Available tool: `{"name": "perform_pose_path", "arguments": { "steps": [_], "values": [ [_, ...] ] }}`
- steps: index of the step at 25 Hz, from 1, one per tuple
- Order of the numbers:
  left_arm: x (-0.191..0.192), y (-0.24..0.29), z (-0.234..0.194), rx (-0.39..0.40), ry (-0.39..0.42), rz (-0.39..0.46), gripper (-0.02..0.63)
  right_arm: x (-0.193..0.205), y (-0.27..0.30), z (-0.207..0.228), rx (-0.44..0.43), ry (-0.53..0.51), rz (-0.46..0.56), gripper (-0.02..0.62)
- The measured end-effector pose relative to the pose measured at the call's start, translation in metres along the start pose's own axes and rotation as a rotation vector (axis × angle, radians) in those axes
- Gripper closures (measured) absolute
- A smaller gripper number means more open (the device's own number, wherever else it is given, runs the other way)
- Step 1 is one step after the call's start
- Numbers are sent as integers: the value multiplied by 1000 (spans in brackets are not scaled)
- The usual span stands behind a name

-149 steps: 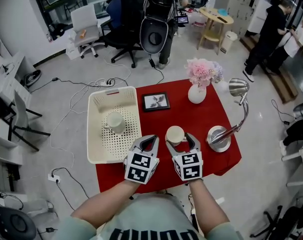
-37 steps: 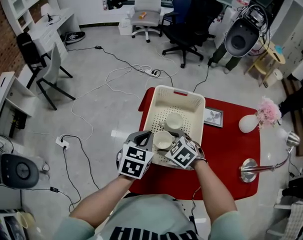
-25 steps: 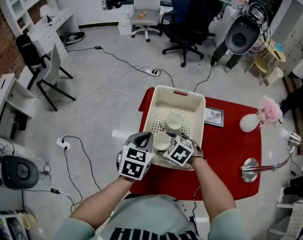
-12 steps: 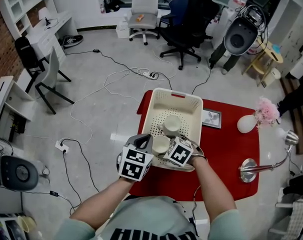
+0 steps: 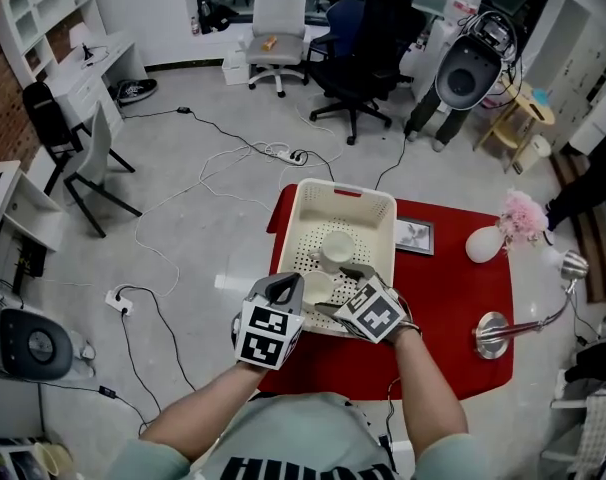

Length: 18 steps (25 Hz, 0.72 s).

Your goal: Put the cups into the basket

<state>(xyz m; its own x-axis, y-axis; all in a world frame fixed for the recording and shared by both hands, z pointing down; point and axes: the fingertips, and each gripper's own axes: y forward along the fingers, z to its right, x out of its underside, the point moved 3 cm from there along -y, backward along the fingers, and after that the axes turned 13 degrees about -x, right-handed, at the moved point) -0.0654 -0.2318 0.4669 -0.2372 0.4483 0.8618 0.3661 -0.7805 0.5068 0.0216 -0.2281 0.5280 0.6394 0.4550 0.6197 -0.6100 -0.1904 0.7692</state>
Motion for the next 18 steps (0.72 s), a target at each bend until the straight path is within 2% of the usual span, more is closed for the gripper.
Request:
{"name": "perform_pose_path", "arguments": {
  "steps": [4,8,9,11,15,18],
  "values": [
    [4,-9,-2,1,-13,17,603,-9,-23,-10,92,74,127,207],
    [4,-18,-2,11,-17,31,603,-16,-37,-28,159,94,207,219],
    [4,-20,-1,16,-15,33,603,-16,-41,-32,184,106,229,246],
    [7,-23,2,28,-9,41,603,-13,-48,-37,238,152,284,384],
    [10,-30,9,50,11,71,603,-3,-64,-39,364,258,388,527],
    [11,-39,14,73,23,92,603,3,-78,-45,449,327,436,563]
  ]
}}
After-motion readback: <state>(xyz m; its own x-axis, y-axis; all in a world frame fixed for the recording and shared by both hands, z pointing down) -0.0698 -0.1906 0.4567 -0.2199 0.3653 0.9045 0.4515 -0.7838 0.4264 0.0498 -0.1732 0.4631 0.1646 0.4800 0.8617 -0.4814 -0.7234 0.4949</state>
